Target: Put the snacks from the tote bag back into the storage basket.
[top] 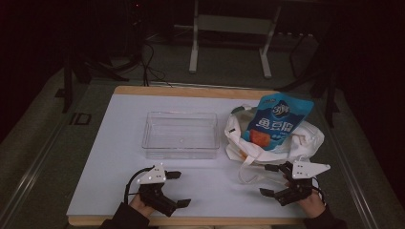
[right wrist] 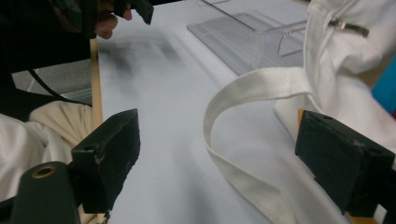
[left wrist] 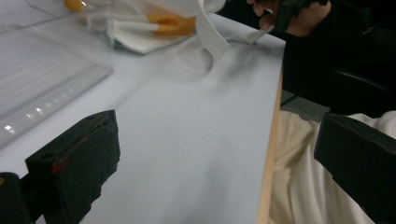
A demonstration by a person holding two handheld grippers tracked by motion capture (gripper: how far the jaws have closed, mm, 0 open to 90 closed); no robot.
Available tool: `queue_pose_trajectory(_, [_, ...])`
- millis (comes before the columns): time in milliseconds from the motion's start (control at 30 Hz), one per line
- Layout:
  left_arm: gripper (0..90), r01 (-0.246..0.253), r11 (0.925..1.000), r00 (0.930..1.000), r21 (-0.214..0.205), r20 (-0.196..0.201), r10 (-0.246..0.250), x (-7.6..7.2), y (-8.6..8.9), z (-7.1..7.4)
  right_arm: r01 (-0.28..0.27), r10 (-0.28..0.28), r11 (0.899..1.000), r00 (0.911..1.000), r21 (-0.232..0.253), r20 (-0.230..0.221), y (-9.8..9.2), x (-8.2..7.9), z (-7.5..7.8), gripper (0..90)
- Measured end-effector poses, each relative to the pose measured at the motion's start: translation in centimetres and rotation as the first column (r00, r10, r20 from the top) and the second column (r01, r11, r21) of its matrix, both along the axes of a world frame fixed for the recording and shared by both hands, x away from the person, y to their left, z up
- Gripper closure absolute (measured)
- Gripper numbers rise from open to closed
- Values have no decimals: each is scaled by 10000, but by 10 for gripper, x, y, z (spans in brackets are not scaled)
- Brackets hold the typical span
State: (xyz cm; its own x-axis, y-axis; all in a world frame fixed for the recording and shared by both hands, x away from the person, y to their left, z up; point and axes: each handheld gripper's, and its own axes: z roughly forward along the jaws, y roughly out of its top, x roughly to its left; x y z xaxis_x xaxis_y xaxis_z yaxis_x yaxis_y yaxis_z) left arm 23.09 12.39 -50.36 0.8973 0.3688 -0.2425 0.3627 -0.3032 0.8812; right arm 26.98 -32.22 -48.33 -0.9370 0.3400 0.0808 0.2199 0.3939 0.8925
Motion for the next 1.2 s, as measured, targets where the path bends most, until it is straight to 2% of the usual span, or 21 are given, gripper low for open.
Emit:
queue_pose_trajectory(67, [6,-136,9998,9996,-119,256,139,-2,-1,2,185,-185,9998,9998,-7,14,-1,-2,2,143])
queue_pose_trajectory(133, [7,-98,9998,9994,-183,326,104,-3,-2,5,148,-149,9998,9999,-103,-68,-1,-2,5,143])
queue_pose_trajectory(167, [7,-62,9997,9996,-232,290,69,-4,-2,5,159,-161,9997,9998,-162,-82,-1,-2,6,143])
queue_pose_trajectory(267, [7,78,9999,9998,-114,-157,-79,-3,-5,7,187,-191,9992,9998,-341,-107,-1,-3,9,142])
queue_pose_trajectory(333, [7,572,9979,9974,287,-447,-559,0,-7,9,98,-103,9995,9998,-297,-154,-2,-3,11,137])
queue_pose_trajectory(400, [7,520,9977,9979,426,-417,-502,1,-8,9,50,-56,9996,9997,-279,-221,-3,-3,12,136])
queue_pose_trajectory(467, [7,408,9990,9978,199,-526,-397,5,-8,13,-45,38,9996,9997,-278,-238,-3,-4,13,133])
queue_pose_trajectory(500, [7,311,9994,9986,123,-429,-306,5,-8,16,-51,42,9993,9997,-368,-247,-3,-4,14,131])
queue_pose_trajectory(567, [7,380,9992,9979,-130,-522,-386,7,-9,20,-50,44,9979,9999,-640,-104,-2,-7,15,129])
queue_pose_trajectory(633, [7,491,9986,9981,-217,-363,-499,7,-11,25,-66,81,9951,9999,-991,147,-2,-10,16,128])
queue_pose_trajectory(667, [7,499,9986,9982,-163,-311,-504,7,-12,27,-109,118,9951,9999,-984,90,-1,-10,17,128])
queue_pose_trajectory(733, [7,512,9986,9985,-107,-185,-514,7,-15,31,-284,273,9974,9995,-666,-164,-2,-9,18,130])
queue_pose_trajectory(867, [7,694,9976,9975,-3,-102,-694,9,-21,36,-428,442,9962,9989,-754,177,0,-11,24,132])
queue_pose_trajectory(967, [7,872,9961,9962,125,-71,-871,11,-29,40,-589,599,9971,9980,-491,185,1,-11,27,129])
queue_pose_trajectory(1033, [7,966,9952,9953,132,-46,-965,13,-34,42,-627,635,9967,9979,-510,143,3,-10,28,128])
queue_pose_trajectory(1100, [7,1057,9942,9944,218,49,-1058,15,-38,44,-547,561,9964,9982,-642,198,4,-9,30,128])
queue_pose_trajectory(1200, [7,1088,9938,9937,241,226,-1093,18,-43,47,-590,612,9965,9975,-596,365,3,-8,35,131])
